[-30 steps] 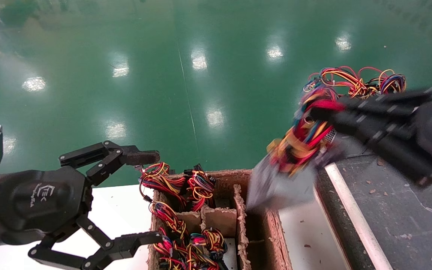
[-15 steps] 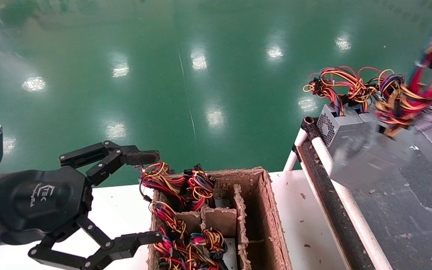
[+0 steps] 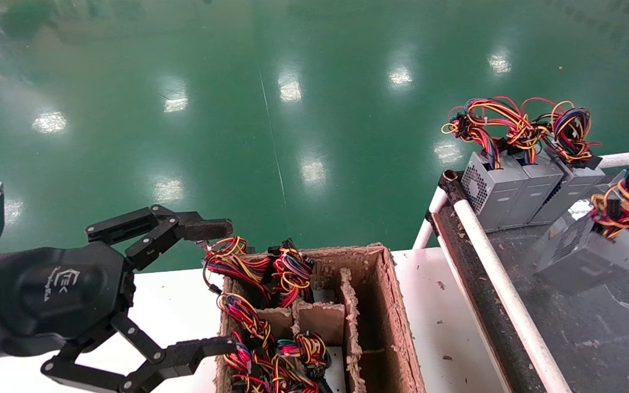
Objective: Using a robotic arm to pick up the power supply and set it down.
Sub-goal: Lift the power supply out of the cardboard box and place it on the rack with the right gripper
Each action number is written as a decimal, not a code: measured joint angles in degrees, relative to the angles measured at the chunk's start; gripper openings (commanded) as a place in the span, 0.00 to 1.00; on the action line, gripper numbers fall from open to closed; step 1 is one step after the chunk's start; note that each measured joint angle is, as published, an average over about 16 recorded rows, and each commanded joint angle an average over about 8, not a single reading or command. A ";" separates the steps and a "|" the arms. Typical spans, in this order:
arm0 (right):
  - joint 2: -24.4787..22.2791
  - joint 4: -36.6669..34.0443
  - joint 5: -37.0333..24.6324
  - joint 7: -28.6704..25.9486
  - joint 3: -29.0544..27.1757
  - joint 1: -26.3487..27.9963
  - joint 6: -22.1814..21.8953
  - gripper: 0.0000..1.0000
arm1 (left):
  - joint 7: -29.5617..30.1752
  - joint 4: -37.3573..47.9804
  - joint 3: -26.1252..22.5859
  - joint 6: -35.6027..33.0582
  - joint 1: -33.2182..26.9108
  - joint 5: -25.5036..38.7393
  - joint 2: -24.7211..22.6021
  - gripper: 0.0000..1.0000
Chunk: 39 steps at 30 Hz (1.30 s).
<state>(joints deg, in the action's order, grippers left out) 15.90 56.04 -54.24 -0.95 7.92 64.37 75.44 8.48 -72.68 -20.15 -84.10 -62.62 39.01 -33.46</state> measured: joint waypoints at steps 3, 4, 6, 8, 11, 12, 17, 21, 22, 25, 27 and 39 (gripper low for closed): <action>1.46 -0.09 -2.43 0.05 1.43 1.71 -0.30 0.00 | 0.00 0.00 0.00 0.00 0.00 0.00 0.00 1.00; 2.06 -0.13 -3.30 0.09 1.95 2.46 -0.37 0.00 | 0.00 0.00 0.00 0.00 0.00 0.00 0.00 1.00; 3.38 -0.34 -5.08 0.14 3.01 4.23 -0.42 0.00 | 0.00 0.00 0.00 0.00 0.00 0.00 0.00 1.00; 4.86 -0.76 -6.74 0.13 4.07 6.28 -0.23 0.00 | 0.00 0.00 -0.01 0.00 0.00 0.00 0.00 1.00; 7.20 -1.81 -9.04 0.13 5.65 9.74 0.54 0.00 | 0.00 0.00 -0.01 0.00 0.00 -0.01 0.00 1.00; 7.99 -2.28 -9.77 0.16 6.16 10.95 0.85 0.00 | 0.00 0.00 -0.01 0.00 0.00 -0.01 0.00 1.00; 11.81 -5.40 -13.21 0.74 8.47 16.89 2.38 0.00 | -0.01 0.00 -0.01 0.01 0.00 -0.01 0.01 1.00; 14.37 -8.80 -15.29 1.28 9.88 20.90 3.35 0.07 | -0.01 0.00 -0.02 0.01 0.00 -0.01 0.01 1.00; 14.94 -9.69 -15.74 1.47 10.18 21.77 3.56 0.15 | -0.01 0.00 -0.02 0.01 0.00 -0.01 0.01 1.00; 16.41 -12.31 -17.02 2.20 10.99 24.09 4.12 0.53 | -0.01 0.00 -0.02 0.01 -0.01 -0.01 0.01 1.00; 17.22 -13.92 -17.74 2.76 11.44 25.37 4.44 0.78 | -0.01 0.00 -0.02 0.01 -0.01 -0.01 0.01 1.00; 19.45 -20.41 -19.83 5.56 12.83 30.00 6.76 1.00 | -0.02 0.00 -0.03 0.01 -0.01 -0.02 0.01 1.00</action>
<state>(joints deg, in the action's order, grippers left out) 35.36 35.62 -74.07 4.61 20.75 94.37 82.19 8.46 -72.68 -20.19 -84.09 -62.63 38.99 -33.45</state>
